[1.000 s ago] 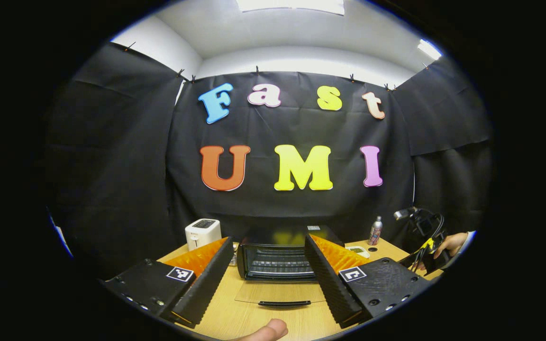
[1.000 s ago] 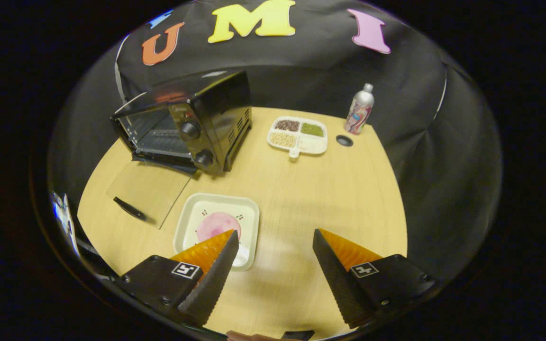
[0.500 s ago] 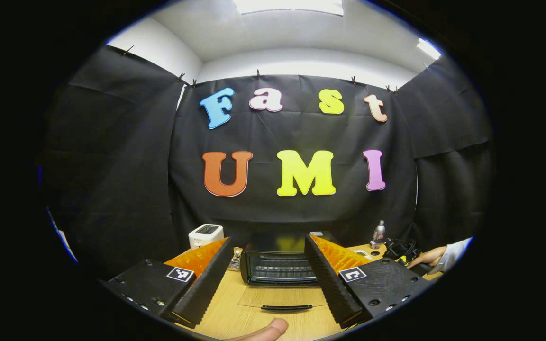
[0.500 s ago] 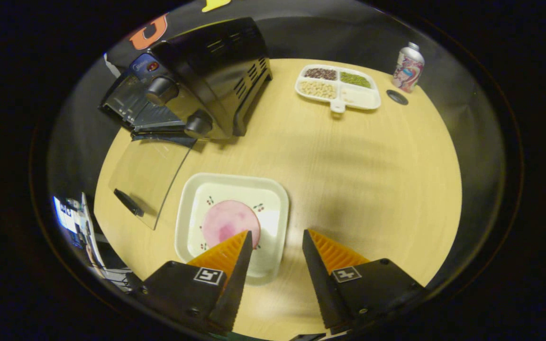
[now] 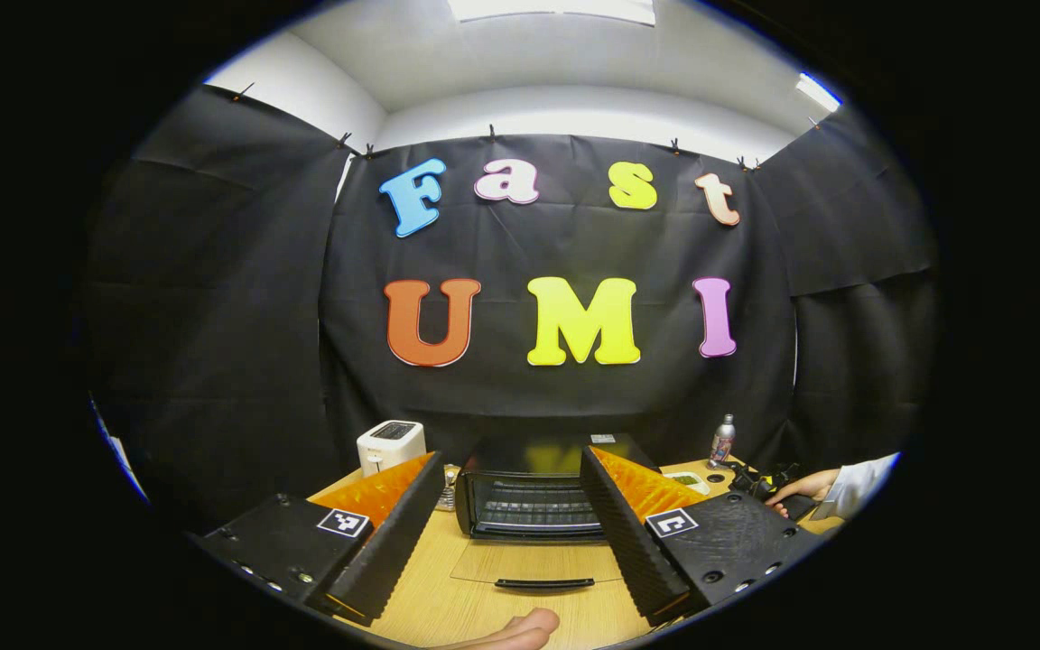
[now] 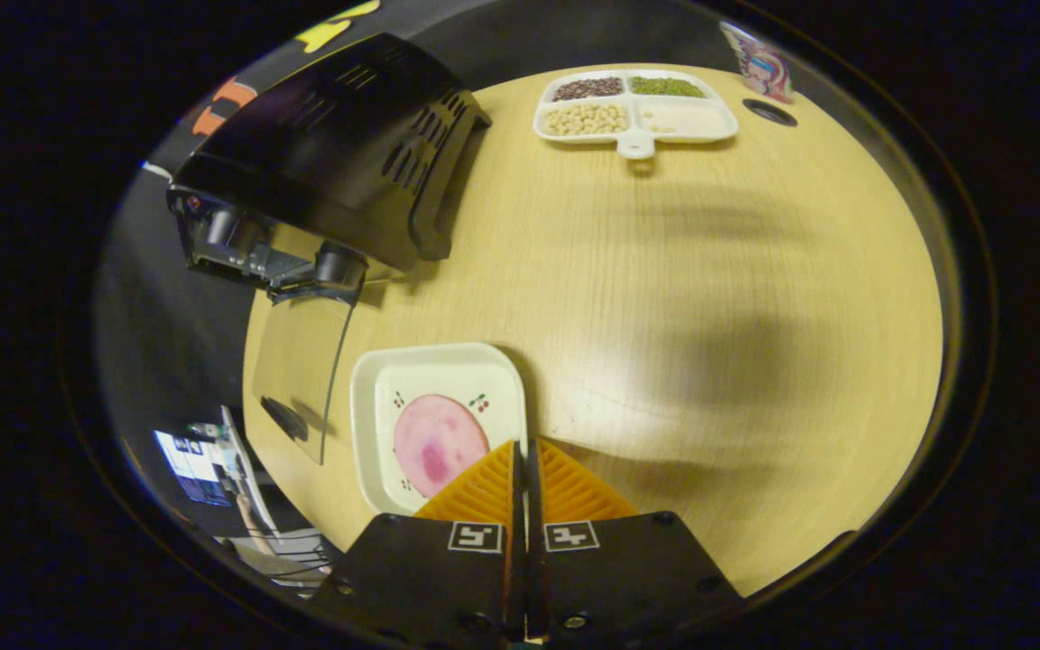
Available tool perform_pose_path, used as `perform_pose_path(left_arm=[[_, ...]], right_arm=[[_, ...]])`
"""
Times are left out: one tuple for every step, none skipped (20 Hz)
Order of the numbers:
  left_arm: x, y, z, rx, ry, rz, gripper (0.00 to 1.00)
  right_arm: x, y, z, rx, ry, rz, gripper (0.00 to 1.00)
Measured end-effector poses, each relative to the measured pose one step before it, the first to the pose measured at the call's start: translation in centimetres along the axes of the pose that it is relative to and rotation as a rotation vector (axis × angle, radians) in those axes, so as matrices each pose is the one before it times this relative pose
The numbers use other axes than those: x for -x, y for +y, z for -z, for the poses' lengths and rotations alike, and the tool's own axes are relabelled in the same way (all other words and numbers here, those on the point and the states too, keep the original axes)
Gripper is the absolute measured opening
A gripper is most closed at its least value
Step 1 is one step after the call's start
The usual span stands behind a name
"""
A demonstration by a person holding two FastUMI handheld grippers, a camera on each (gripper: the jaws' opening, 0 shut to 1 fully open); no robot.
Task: Open the electric oven with the left hand, put the food in, and close the electric oven.
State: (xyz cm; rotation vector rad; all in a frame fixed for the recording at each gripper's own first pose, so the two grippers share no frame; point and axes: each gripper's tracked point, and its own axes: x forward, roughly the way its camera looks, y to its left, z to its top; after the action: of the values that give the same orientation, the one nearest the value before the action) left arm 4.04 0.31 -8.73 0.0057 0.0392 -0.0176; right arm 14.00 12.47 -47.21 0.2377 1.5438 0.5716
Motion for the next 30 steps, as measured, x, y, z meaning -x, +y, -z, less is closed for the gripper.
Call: perform_pose_path(left_arm=[[0.037, 0.068, -0.174, 0.00422, -0.00020, -0.00252, 0.96], [0.002, -0.025, -0.299, 0.00712, -0.00727, 0.00161, 0.95], [-0.069, -0.215, -0.126, 0.00834, -0.00284, 0.00509, 0.95], [0.017, -0.346, 0.036, 0.00756, 0.00343, 0.00861, 0.95], [0.011, -0.253, 0.018, 0.00292, 0.00314, 0.00837, 0.95], [0.006, -0.135, 0.109, -0.00280, 0.00196, 0.00637, 0.95], [-0.022, -0.097, -0.034, -0.00754, 0.00193, 0.00060, 0.95], [0.029, 0.043, 0.034, -0.00849, 0.00296, -0.00153, 0.95], [-0.031, 0.051, 0.059, -0.00591, -0.00072, -0.00230, 0.95], [0.034, -0.074, 0.015, -0.00533, 0.00140, -0.00393, 0.95], [-0.063, -0.068, 0.052, -0.00390, 0.00286, 0.00195, 0.95], [-0.085, -0.240, 0.220, -0.00017, 0.00113, 0.00410, 0.95], [0.013, 0.005, 0.064, 0.00289, 0.00350, 0.00246, 0.95], [0.013, 0.043, 0.005, 0.00300, 0.00276, 0.00168, 0.95], [0.061, 0.145, 0.039, 0.00072, 0.00256, -0.00031, 0.95], [-0.014, 0.112, 0.121, -0.00271, 0.00363, -0.00183, 0.95], [0.044, 0.246, 0.065, -0.00367, 0.00195, -0.00501, 0.95], [0.134, 0.292, -0.014, -0.00403, -0.00045, -0.00494, 0.96], [0.010, 0.232, 0.127, -0.00607, 0.00171, -0.00344, 0.95], [0.097, 0.221, 0.096, -0.00460, 0.00353, -0.00420, 0.95], [0.141, 0.181, 0.047, -0.00223, -0.00088, 0.00072, 0.95], [0.173, 0.002, 0.024, -0.00056, -0.00347, 0.00443, 0.96], [0.123, 0.142, 0.003, 0.00210, -0.00374, 0.00119, 0.96], [0.113, 0.388, -0.077, 0.00192, -0.00300, -0.00026, 0.95], [0.123, 0.258, -0.218, 0.00078, -0.00672, -0.00016, 0.95], [0.105, 0.318, -0.227, 0.00003, -0.00703, 0.00202, 0.95], [0.162, 0.173, 0.021, -0.00337, 0.00212, 0.00344, 0.95], [0.241, 0.380, -0.018, -0.00337, -0.00164, -0.00383, 0.95], [0.062, 0.383, -0.233, -0.00395, -0.00467, -0.00350, 0.96], [0.200, 0.272, -0.070, -0.00369, -0.00264, -0.00160, 0.95]], right_arm=[[0.066, -0.080, -0.005, -0.04297, 0.00259, -0.03544, 0.02], [0.223, -0.131, 0.023, -0.02501, 0.00007, -0.02461, 0.02], [0.192, -0.219, -0.021, -0.00877, -0.00613, -0.02000, 0.04], [0.071, -0.214, -0.006, -0.00945, -0.00759, -0.01504, 0.02], [0.226, -0.269, 0.171, -0.01394, -0.00279, -0.01067, 0.04], [0.323, -0.154, 0.195, -0.01480, -0.00087, -0.01479, 0.02], [0.346, -0.045, 0.190, -0.00752, 0.00232, -0.01627, 0.02], [0.698, -0.151, 0.161, -0.00477, -0.01197, -0.00803, 0.02], [0.595, -0.274, -0.076, 0.00084, -0.01789, -0.00020, 0.01], [0.719, -0.205, 0.018, -0.00459, -0.01520, 0.00028, 0.01], [0.662, -0.106, -0.003, -0.01298, -0.01194, 0.00210, 0.01], [0.520, 0.024, -0.039, -0.01085, -0.00991, 0.00199, 0.01], [0.707, 0.155, 0.038, -0.00062, -0.01015, -0.00100, 0.01], [0.700, 0.334, -0.107, 0.00522, -0.01384, -0.00304, 0.01], [0.910, 0.416, 0.107, 0.00734, -0.01367, -0.00160, 0.04], [0.726, 0.502, -0.065, 0.00764, -0.01461, -0.00182, 0.04], [0.694, 0.577, 0.036, 0.00640, -0.01329, 0.00006, 0.04], [0.480, 0.706, -0.108, 0.00046, -0.01616, -0.00006, 0.01], [0.300, 0.674, 0.083, 0.00508, -0.00752, 0.00145, 0.01], [0.201, 0.761, 0.122, 0.00563, -0.00386, -0.00218, 0.04], [0.183, 0.975, 0.216, 0.00152, -0.00139, -0.00698, 0.04], [0.029, 0.990, 0.130, -0.00114, -0.00301, -0.01044, 0.04], [0.175, 1.020, 0.262, -0.00024, 0.00029, -0.01267, 0.04], [0.067, 1.030, 0.251, 0.00436, -0.00038, -0.00964, 0.01], [-0.043, 1.079, 0.297, 0.00867, 0.00106, -0.01076, 0.04], [-0.334, 0.866, 0.162, 0.00729, 0.00365, -0.00641, 0.04], [-0.326, 0.791, 0.207, 0.00843, 0.00260, -0.00338, 0.04], [-0.371, 0.644, 0.072, 0.00620, 0.00089, 0.00046, 0.04], [-0.444, 0.580, 0.108, 0.00383, -0.00174, -0.00014, 0.04], [-0.453, 0.839, 0.172, -0.00012, 0.00394, -0.00134, 0.04]])
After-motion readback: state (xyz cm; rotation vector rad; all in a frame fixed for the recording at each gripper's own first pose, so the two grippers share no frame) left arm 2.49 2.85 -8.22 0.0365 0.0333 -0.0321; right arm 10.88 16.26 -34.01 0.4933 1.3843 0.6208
